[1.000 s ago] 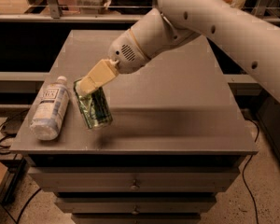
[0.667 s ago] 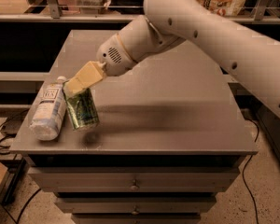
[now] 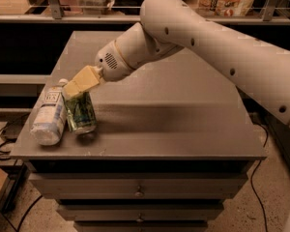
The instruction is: Move green can near blue plastic bottle
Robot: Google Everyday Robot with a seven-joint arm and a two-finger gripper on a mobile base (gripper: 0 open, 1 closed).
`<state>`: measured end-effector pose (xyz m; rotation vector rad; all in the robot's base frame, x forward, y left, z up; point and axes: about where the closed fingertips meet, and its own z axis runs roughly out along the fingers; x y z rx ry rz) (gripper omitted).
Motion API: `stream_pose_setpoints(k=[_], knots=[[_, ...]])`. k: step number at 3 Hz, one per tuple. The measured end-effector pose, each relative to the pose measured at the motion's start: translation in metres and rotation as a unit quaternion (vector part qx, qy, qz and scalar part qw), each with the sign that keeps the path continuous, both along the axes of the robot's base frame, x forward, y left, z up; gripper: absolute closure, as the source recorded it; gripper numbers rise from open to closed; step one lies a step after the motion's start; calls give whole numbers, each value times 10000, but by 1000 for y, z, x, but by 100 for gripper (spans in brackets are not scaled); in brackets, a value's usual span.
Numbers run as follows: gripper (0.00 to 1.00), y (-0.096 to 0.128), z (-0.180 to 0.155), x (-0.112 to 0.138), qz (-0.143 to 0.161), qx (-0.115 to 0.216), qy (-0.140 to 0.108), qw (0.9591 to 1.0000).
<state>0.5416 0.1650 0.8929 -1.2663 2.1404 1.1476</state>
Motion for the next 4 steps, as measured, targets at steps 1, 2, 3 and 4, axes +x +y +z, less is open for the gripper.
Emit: stream_pose_setpoints(k=[1, 2, 3, 4], knots=[[36, -3, -3, 6, -192, -36, -36, 9998], [13, -7, -6, 9, -297, -128, -178, 9993], [0, -11, -5, 7, -263, -121, -320, 9991], [0, -11, -5, 7, -263, -121, -320, 9991]])
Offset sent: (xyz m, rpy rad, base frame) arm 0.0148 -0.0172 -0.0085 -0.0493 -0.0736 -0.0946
